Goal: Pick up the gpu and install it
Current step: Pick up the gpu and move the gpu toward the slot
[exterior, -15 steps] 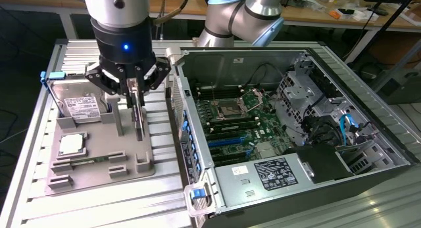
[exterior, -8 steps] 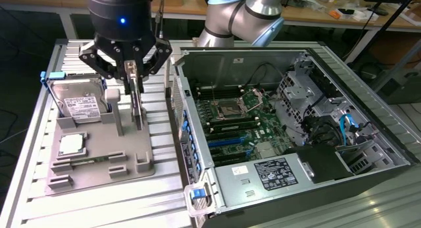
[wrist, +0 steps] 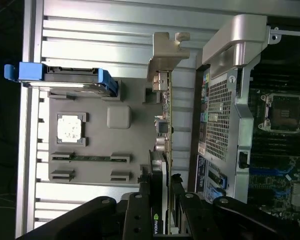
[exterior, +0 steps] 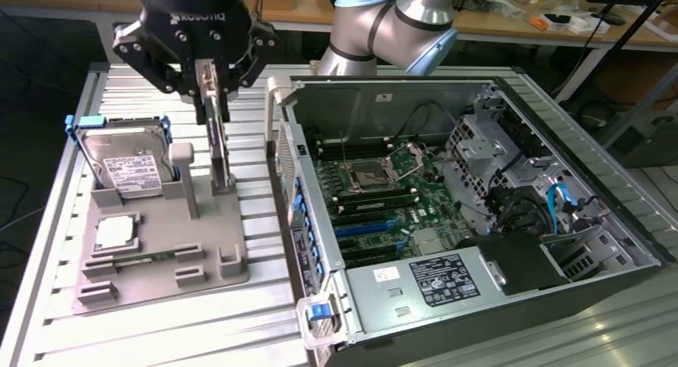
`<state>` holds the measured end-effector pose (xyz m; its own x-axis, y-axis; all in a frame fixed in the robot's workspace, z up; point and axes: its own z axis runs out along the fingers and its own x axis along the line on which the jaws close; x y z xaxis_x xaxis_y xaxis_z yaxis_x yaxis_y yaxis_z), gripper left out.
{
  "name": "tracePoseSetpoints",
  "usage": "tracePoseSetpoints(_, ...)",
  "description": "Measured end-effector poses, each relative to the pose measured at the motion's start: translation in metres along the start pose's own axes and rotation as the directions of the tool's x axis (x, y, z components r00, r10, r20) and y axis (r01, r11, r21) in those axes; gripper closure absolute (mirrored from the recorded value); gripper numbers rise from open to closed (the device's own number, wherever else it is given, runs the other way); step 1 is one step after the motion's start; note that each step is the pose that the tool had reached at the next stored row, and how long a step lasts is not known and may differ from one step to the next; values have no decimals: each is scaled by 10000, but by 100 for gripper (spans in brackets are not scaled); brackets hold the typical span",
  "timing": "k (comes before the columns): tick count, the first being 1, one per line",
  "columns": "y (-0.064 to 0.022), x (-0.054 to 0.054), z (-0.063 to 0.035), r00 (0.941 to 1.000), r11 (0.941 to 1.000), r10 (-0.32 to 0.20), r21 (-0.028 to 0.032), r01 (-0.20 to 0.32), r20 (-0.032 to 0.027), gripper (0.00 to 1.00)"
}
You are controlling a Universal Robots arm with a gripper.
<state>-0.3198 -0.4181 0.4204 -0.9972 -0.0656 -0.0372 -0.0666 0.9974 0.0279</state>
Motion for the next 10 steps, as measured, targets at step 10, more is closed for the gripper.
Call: tracePoseSetpoints(10,0,-110,-243,10000,10000,1,0,-1,-21,73)
